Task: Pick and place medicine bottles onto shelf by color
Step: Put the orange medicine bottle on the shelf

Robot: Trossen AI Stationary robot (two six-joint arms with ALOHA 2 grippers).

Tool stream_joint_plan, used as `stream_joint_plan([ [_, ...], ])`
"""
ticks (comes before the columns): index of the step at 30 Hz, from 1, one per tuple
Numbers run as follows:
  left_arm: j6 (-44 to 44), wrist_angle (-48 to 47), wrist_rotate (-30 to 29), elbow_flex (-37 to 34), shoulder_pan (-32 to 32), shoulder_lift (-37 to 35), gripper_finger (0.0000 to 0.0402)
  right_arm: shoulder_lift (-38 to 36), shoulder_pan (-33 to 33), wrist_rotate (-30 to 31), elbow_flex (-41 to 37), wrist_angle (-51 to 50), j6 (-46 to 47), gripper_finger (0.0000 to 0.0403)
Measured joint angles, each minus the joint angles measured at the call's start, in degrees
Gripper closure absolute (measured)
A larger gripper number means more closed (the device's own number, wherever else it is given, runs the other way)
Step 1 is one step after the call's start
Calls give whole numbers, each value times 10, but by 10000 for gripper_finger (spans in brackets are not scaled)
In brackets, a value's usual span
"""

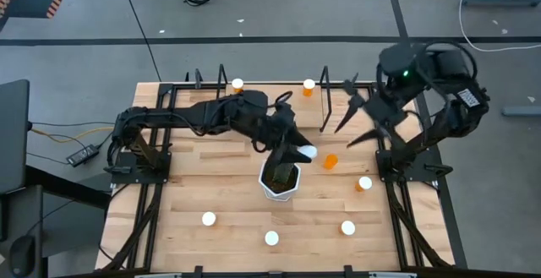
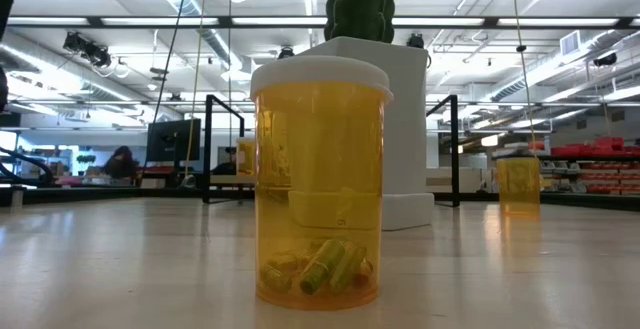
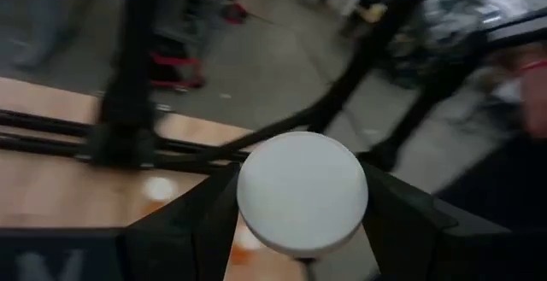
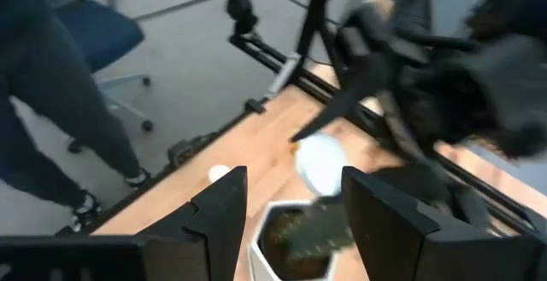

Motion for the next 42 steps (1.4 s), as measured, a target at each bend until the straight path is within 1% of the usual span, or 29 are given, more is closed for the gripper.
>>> stream_joint_plan([
  [3, -34, 9, 54, 0, 11, -1, 178, 20, 23, 16, 0, 11, 1, 205],
  [7, -56, 5, 76, 0, 15, -1, 175, 49, 32, 51, 0, 21, 3, 202],
  [12, -78, 5, 124, 0, 14, -1, 176, 77, 32, 53, 0, 38, 26, 172],
  [17, -100, 6, 176, 0, 17, -1, 178, 90, 32, 12, 0, 78, 35, 133],
  [22, -131, 8, 244, 0, 29, -1, 173, 91, 32, -24, 0, 147, 84, 120],
  [26, -140, 25, 262, 0, 44, -1, 172, 91, 32, -21, 0, 165, 115, 119],
  [31, -173, 93, 276, 0, 63, -1, 171, 104, 32, -8, 0, 165, 144, 118],
  [37, -207, 97, 309, 0, 79, -1, 171, 118, 32, 6, 0, 160, 153, 119],
  [42, -211, 97, 323, 0, 79, -1, 173, 117, 32, 6, 0, 174, 150, 119],
])
